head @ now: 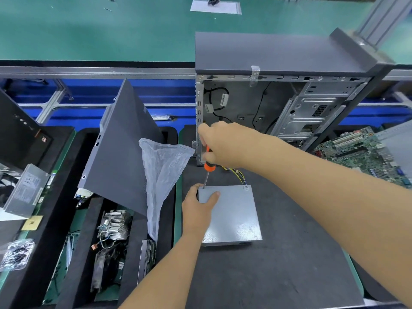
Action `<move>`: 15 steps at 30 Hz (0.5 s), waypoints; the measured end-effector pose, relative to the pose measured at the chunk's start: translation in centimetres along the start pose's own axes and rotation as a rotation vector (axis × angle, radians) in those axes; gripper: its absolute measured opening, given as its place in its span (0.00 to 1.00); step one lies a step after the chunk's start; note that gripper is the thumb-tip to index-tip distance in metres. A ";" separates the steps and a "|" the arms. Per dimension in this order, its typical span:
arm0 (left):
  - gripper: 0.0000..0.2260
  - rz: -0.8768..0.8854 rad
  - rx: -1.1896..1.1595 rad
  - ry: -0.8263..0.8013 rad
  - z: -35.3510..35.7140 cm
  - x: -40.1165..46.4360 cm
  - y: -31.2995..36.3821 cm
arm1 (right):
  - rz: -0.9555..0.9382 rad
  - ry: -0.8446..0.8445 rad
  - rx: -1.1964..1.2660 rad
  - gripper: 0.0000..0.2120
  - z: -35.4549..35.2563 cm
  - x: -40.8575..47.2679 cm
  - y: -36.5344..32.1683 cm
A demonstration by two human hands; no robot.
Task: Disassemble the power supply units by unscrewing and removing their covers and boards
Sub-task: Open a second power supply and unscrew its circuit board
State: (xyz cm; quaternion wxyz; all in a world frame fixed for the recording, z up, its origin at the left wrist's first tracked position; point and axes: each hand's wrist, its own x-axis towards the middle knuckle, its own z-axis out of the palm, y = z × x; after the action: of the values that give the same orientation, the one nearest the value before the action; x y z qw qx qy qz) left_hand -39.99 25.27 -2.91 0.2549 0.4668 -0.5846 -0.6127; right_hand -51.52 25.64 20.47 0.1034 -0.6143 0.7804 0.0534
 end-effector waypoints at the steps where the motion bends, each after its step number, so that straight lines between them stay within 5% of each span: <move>1: 0.15 -0.001 -0.003 -0.001 0.0 0.0 0.0 | -0.018 -0.007 0.077 0.13 0.0 0.1 0.1; 7: 0.14 -0.001 -0.012 -0.003 -0.1 -0.3 0.3 | 0.011 -0.082 0.306 0.15 0.0 0.1 -0.3; 10: 0.15 -0.011 -0.012 0.002 -0.1 -0.2 0.3 | 0.109 -0.041 0.014 0.28 -0.3 -0.2 -0.7; 13: 0.15 -0.019 -0.004 0.004 0.0 -0.2 0.4 | -0.001 -0.037 -0.404 0.13 -0.9 -0.4 -1.2; 15: 0.14 -0.018 -0.017 -0.001 0.0 -0.2 0.4 | -0.003 -0.005 -0.381 0.16 -0.7 -0.2 -1.3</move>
State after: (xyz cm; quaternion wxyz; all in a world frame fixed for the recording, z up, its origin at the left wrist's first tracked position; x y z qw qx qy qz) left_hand -39.99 25.37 -2.43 0.2532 0.4696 -0.5752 -0.6201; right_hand -50.33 25.37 21.21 -0.0128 -0.6237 0.7552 0.2013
